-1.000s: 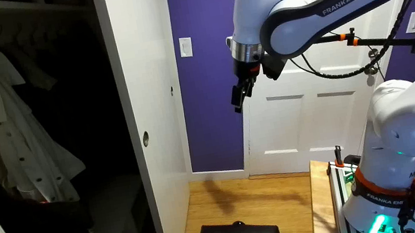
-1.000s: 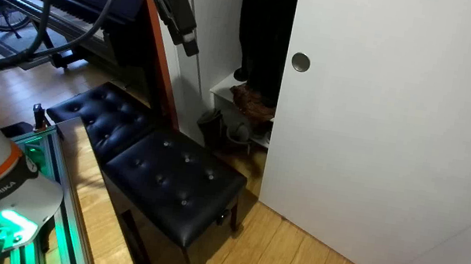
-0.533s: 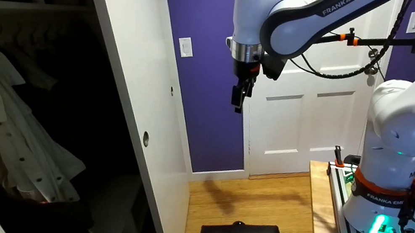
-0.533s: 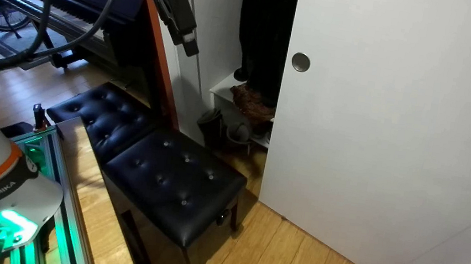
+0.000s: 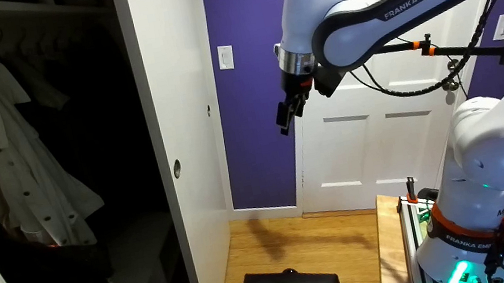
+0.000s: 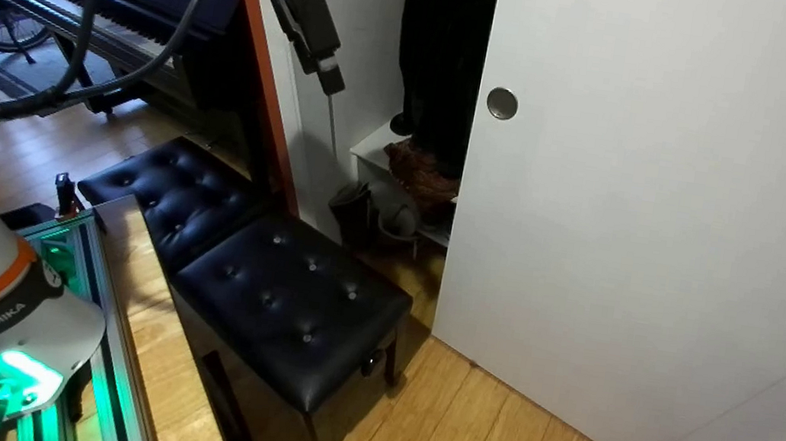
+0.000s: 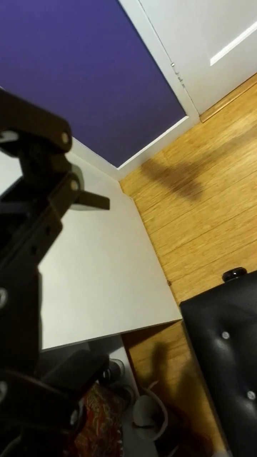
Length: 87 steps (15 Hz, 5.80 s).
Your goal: Slide the wardrobe door to the left
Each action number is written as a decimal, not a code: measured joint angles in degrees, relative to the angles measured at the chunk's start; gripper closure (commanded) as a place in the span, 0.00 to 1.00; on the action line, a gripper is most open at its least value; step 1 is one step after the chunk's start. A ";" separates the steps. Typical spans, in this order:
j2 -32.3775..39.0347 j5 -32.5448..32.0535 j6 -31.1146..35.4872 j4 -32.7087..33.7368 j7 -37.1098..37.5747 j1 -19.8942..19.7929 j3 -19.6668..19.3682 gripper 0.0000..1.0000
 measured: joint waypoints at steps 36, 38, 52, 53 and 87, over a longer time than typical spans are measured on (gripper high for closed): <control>50.80 25.54 30.38 31.54 -40.95 2.92 -0.47 1.00; 52.83 26.81 31.52 33.26 -42.34 1.72 0.97 1.00; 64.59 34.79 37.54 43.04 -55.26 -7.81 12.91 1.00; 65.05 35.27 37.54 43.53 -56.15 -8.50 13.93 1.00; 60.27 26.39 37.46 36.55 -31.25 5.82 13.84 1.00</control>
